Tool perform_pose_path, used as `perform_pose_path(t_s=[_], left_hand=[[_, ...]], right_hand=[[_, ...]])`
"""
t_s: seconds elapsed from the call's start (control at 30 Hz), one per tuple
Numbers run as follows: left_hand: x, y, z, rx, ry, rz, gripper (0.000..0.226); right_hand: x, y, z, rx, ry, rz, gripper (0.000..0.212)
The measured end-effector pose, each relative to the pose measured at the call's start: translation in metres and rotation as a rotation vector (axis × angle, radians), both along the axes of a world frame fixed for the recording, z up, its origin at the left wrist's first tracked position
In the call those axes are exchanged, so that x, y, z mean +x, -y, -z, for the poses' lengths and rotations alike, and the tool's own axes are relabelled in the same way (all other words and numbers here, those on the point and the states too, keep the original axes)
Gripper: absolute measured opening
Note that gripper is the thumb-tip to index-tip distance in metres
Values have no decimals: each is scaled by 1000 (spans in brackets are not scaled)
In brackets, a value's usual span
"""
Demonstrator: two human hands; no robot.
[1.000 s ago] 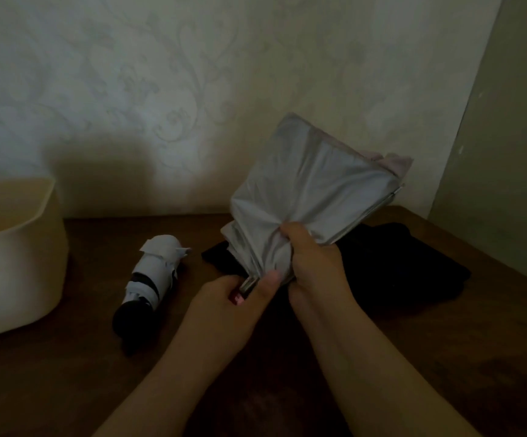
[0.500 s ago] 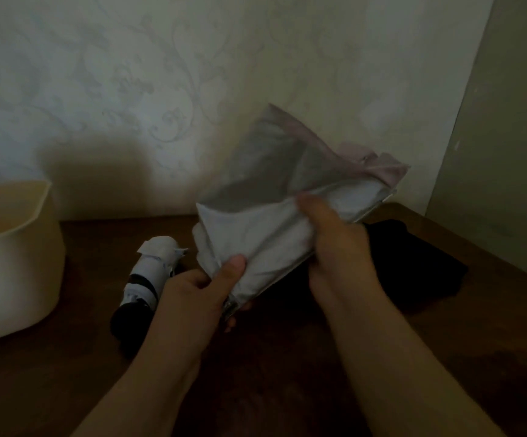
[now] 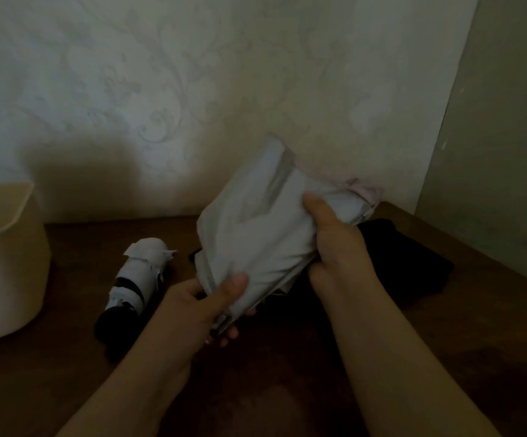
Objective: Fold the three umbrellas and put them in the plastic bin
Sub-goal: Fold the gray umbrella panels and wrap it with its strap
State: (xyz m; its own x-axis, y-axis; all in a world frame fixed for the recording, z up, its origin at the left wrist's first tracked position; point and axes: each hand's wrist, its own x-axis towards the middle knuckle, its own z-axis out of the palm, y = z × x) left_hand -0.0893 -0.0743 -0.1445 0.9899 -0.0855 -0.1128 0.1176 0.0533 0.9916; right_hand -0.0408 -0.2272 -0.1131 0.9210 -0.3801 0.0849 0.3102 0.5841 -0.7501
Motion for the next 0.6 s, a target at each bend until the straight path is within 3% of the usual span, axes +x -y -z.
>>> perform_pose_path(t_s=[0.07, 0.1, 0.27, 0.33, 0.47, 0.6], left_hand=[[5, -8, -2, -46, 5, -25, 46], [7, -13, -4, -60, 11, -33, 43], [11, -29, -11, -67, 38, -19, 33], [13, -34, -13, -59, 42, -19, 33], [17, -48, -15, -87, 38, -15, 36], [22, -55, -11, -40, 21, -9, 40]], right_hand=[[-1, 9, -5, -127, 70, -8, 96], [-3, 17, -8, -197, 91, 12, 99], [-10, 45, -13, -522, 268, 50, 29], [-9, 46, -13, -566, 324, 50, 22], [-10, 48, -20, -807, 383, 32, 35], [-9, 62, -34, -1060, 301, -137, 19]])
